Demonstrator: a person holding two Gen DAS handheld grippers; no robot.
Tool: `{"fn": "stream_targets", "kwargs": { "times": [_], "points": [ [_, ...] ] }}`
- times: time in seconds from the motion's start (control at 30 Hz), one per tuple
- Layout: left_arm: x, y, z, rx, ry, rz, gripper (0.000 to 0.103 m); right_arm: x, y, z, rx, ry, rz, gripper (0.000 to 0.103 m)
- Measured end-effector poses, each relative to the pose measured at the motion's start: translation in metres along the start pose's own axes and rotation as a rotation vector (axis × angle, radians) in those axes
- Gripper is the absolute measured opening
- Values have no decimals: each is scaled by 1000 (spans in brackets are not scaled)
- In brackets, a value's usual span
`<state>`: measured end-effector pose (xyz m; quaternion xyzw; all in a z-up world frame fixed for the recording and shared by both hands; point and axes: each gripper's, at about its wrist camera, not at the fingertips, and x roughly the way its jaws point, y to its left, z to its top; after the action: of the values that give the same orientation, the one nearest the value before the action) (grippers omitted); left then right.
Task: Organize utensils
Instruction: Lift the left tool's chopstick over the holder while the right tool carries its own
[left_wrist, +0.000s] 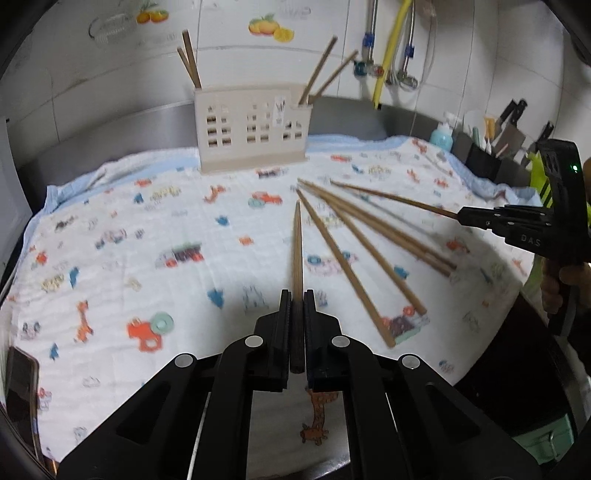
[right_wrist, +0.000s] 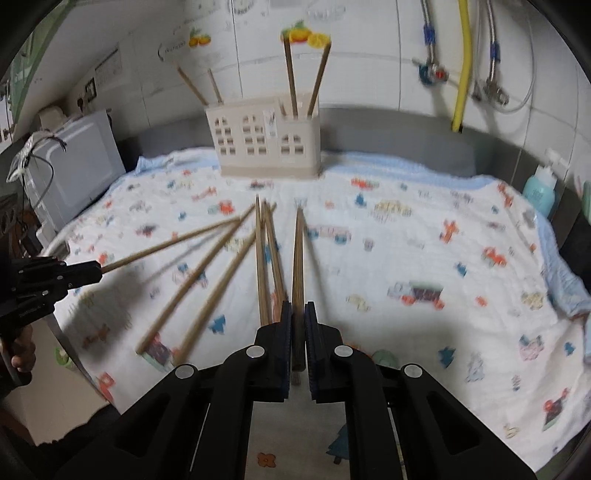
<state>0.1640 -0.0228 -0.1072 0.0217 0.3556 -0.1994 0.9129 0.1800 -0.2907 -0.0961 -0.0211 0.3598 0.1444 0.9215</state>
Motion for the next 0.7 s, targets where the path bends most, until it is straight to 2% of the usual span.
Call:
{"fn": "stream_targets", "kwargs": {
  "times": [0.3,0.5,0.7],
  "points": [
    [-21,8,40,-4,-112,-7,5,-34,11,52,-17,-136,3,7],
    [-24,14,61,3,-155,-5,5,-35,19,82,-34,-163,16,7],
    [-22,20,82,8,-160,-15,5,-35,29,117,-67,-169,22,7]
  ]
}}
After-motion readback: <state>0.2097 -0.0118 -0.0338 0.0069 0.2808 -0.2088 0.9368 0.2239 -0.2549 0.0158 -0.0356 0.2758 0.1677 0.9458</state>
